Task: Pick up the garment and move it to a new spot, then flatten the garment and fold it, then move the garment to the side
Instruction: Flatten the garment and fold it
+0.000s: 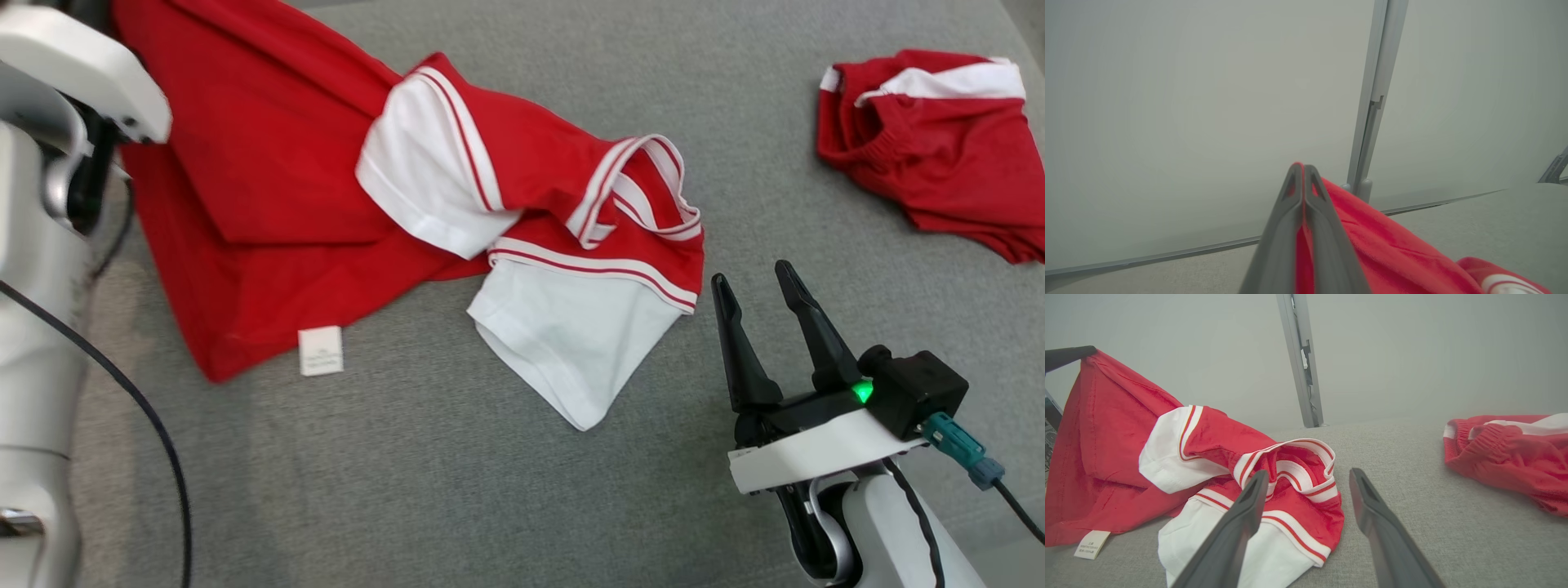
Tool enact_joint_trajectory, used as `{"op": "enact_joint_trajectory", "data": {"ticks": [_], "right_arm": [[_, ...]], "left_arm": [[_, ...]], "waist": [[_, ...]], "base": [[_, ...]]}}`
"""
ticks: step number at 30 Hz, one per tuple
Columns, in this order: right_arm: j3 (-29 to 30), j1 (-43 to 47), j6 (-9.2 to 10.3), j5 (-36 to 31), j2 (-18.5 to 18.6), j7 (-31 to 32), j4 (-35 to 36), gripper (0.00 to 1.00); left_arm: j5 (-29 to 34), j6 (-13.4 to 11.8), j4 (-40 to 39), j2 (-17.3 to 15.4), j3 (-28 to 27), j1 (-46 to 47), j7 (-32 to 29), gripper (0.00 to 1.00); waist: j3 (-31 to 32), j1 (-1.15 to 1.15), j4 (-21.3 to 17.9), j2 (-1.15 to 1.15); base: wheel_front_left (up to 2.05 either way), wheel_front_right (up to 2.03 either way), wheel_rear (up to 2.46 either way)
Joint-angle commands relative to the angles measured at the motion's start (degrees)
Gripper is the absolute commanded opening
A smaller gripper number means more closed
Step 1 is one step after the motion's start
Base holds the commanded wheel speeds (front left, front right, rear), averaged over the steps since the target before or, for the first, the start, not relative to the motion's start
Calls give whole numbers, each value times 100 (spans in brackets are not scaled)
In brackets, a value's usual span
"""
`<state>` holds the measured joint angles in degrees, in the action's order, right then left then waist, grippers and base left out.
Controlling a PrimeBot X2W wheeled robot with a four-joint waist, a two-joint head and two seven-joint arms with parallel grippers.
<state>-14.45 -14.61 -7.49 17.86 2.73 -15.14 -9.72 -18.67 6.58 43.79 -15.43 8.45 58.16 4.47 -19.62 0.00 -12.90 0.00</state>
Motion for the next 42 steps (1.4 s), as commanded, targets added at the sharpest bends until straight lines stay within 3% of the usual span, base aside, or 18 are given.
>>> {"op": "enact_joint_trajectory", "data": {"ticks": [1, 8, 14, 15, 16, 17, 32, 39, 42], "right_arm": [[-6, -89, -2, 67, 30, 1, 57, 100], [-181, -231, -2, 281, 29, 1, 182, 100], [-279, -316, -2, 373, 30, 1, 240, 100], [-294, -338, -2, 381, 30, 1, 250, 100], [-305, -356, -2, 386, 30, 1, 258, 100], [-320, -371, -2, 391, 30, 1, 264, 100], [-277, -435, -2, 255, 32, 2, 139, 100], [-26, -240, -2, 10, 33, 2, 51, 100], [74, -172, -2, -104, 32, 2, 37, 100]], "left_arm": [[55, 30, 133, -135, 27, 263, -102, 0], [300, 44, 837, -604, 239, 1132, -304, 0], [388, 22, 1484, -703, 334, 1627, -217, 0], [390, 9, 1579, -695, 342, 1688, -189, 7], [400, -30, 1670, -697, 346, 1751, -151, 39], [404, -92, 1762, -716, 337, 1819, -114, 100], [349, -23, 2472, -487, 527, 1982, 790, 100], [108, 57, 2086, -225, 475, 1332, 1066, 100], [112, 54, 1389, -232, 387, 826, 1073, 100]], "waist": [[-276, 0, -254, 0], [-712, 0, -588, 0], [-965, 0, -713, 0], [-998, 0, -721, 0], [-1029, 0, -726, 0], [-1061, 0, -730, 0], [-825, 0, -411, 0], [-284, 0, -39, 0], [-75, 0, 151, 0]], "base": [[0, 0, 0], [0, 0, 0], [0, 0, 0], [0, 0, 0], [0, 0, 0], [0, 0, 0], [0, 0, 0], [0, 0, 0], [0, 0, 0]]}}
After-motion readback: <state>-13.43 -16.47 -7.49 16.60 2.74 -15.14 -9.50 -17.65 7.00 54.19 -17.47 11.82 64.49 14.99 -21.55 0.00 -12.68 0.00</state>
